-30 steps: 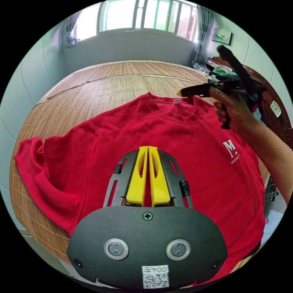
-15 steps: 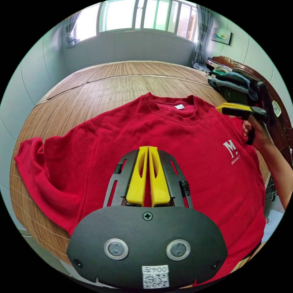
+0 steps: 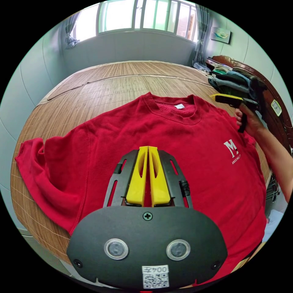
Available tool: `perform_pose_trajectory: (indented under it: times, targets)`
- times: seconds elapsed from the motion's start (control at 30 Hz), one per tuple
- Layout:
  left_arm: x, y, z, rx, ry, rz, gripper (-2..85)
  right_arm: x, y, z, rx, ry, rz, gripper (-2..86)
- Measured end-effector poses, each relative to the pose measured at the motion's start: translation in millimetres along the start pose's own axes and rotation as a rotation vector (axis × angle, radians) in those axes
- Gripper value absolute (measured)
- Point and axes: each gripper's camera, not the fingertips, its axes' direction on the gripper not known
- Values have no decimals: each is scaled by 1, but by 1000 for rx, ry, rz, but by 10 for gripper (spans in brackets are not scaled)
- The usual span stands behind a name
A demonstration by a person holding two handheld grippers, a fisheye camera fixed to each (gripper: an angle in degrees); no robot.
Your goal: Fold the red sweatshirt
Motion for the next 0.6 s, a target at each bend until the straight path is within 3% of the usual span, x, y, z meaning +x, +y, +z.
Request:
perform_pose_trajectory:
  times: [0.33,0.47,0.6]
  targets:
    - [2,-2,0,1,-4,1,2,27,-40,52,-217,-199,-90,95]
    - [3,-4,0,1,-4,1,1,18,-40,51,-236,-185,-141,53]
    - [3,-6,1,1,-7,2,1,1,-36,43,-164,3,-159,38]
